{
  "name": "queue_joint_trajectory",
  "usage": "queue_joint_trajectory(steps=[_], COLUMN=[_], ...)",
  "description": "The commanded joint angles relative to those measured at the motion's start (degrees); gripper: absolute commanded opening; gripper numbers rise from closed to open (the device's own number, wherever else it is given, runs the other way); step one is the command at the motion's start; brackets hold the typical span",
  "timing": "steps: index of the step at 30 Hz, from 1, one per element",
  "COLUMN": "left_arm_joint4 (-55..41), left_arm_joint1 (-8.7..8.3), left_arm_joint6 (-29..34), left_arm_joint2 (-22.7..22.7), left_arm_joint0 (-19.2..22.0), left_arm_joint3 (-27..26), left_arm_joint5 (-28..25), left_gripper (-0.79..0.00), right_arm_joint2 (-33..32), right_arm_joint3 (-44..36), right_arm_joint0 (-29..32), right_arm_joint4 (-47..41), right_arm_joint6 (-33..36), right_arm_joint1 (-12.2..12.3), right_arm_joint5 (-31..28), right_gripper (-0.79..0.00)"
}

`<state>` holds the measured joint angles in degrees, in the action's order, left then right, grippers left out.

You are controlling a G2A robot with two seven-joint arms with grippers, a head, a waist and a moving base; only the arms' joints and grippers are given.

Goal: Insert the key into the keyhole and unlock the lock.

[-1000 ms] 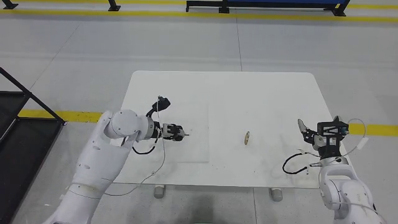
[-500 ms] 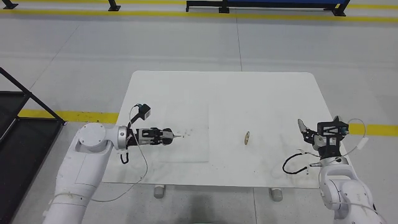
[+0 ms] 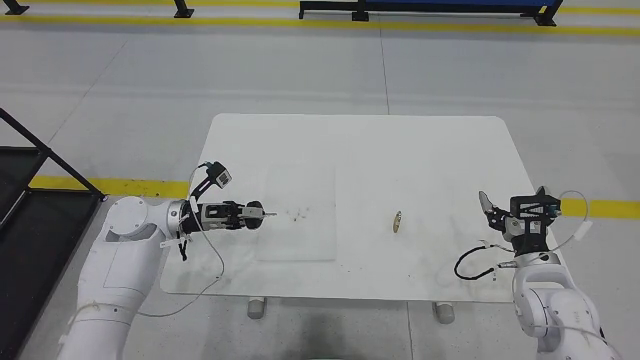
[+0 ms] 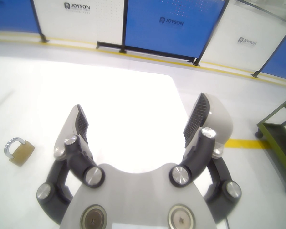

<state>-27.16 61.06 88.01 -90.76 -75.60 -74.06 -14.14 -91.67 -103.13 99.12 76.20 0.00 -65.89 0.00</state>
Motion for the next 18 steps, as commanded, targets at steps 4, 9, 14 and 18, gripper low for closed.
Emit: queue_joint_trajectory(steps=[4, 9, 14, 18], left_arm_joint4=[-1.84, -1.84, -1.84, -1.84], left_arm_joint1=[-0.37, -0.37, -0.37, -0.37], left_arm_joint6=[0.0, 0.0, 0.0, 0.0], left_arm_joint2=[0.69, 0.69, 0.69, 0.69], left_arm_joint0=[-0.17, -0.17, -0.17, -0.17], left_arm_joint3=[-0.52, -0.52, -0.52, -0.52], left_arm_joint5=[-0.8, -0.8, -0.8, -0.8], left_gripper=[-0.785, -0.785, -0.785, -0.785], right_arm_joint2=[0.0, 0.0, 1.94, 5.73], right_arm_joint3=[0.0, 0.0, -1.19, -3.99], right_arm_joint0=[0.0, 0.0, -0.46, -2.17], right_arm_joint4=[0.0, 0.0, 0.66, 4.08], right_arm_joint6=[0.0, 0.0, 4.15, 14.01], right_arm_joint1=[0.0, 0.0, -0.01, -0.01], right_arm_joint5=[0.0, 0.0, -3.24, -6.64], right_gripper=[0.0, 0.0, 0.0, 0.0])
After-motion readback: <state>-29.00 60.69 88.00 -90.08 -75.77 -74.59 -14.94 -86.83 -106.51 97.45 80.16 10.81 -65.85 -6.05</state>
